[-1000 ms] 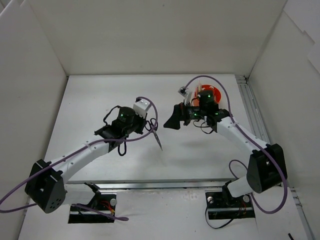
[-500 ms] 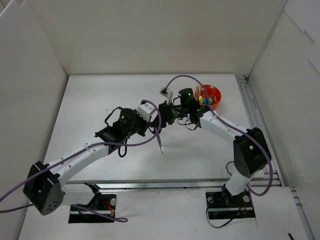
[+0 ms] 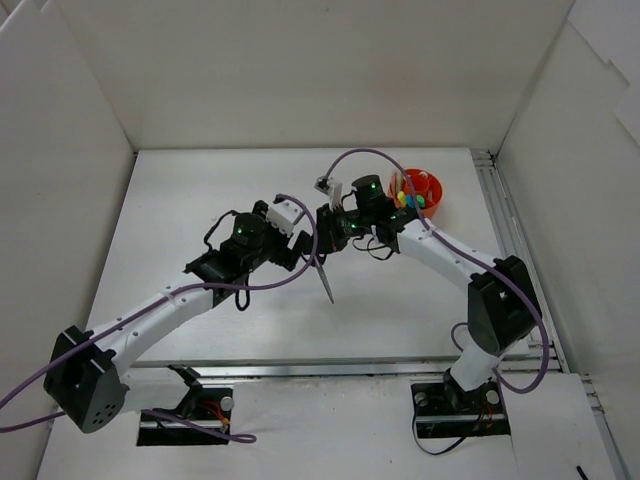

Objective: Sort the stationery into containers
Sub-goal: Place the scissors in the storage box.

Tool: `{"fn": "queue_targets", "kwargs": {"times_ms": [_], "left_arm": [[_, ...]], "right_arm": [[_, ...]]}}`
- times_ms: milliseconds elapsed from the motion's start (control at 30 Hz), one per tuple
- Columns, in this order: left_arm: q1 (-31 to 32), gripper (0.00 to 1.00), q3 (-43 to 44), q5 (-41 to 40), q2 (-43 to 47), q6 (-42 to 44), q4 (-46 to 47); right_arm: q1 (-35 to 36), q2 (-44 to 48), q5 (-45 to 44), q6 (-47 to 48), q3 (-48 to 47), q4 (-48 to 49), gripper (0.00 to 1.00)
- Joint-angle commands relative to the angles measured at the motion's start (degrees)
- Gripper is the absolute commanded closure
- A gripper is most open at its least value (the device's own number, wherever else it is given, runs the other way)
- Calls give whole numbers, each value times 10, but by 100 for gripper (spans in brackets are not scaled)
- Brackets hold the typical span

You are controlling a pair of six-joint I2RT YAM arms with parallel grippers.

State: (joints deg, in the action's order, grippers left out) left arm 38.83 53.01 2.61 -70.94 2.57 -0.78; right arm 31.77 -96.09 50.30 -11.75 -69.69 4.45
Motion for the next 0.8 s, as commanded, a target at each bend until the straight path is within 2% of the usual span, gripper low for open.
{"fn": "queue_targets", "kwargs": {"times_ms": [0, 33, 67, 167, 200, 233, 267, 367, 467, 533, 667, 767], "left_arm": [[14, 19, 34, 17, 48, -14, 42], [14, 6, 31, 7, 62, -35, 39], [14, 0, 26, -2, 69, -41, 39], [4, 0, 0, -23, 103, -65, 25], [4, 0, -6, -55, 112, -83, 17], [-17, 1, -25, -78, 136, -119, -6], [-17, 1, -25, -78, 142, -120, -6], [-45, 1, -53, -119, 162, -178, -19], [-85, 0, -78, -116, 161, -222, -31], [-110, 0, -83, -84, 153, -244, -46], [-182, 1, -80, -34, 127, -300, -66], [-204, 1, -81, -4, 108, -307, -62]], "right_arm": [[-30, 49, -68, 19, -29, 32, 100], [-40, 54, -92, 22, -32, 32, 100], [-48, 66, -107, 25, -34, 31, 100], [-88, 86, -188, 50, -42, 31, 100], [-109, 92, -208, 59, -46, 34, 100], [-137, 109, -287, 79, -58, 49, 100], [-138, 109, -308, 87, -60, 50, 100], [-166, 128, -388, 111, -50, 127, 100], [-186, 129, -442, 178, -34, 215, 100], [-194, 124, -455, 210, -22, 288, 100], [-209, 88, -454, 256, -26, 359, 100], [-219, 44, -448, 273, -39, 402, 100]]}}
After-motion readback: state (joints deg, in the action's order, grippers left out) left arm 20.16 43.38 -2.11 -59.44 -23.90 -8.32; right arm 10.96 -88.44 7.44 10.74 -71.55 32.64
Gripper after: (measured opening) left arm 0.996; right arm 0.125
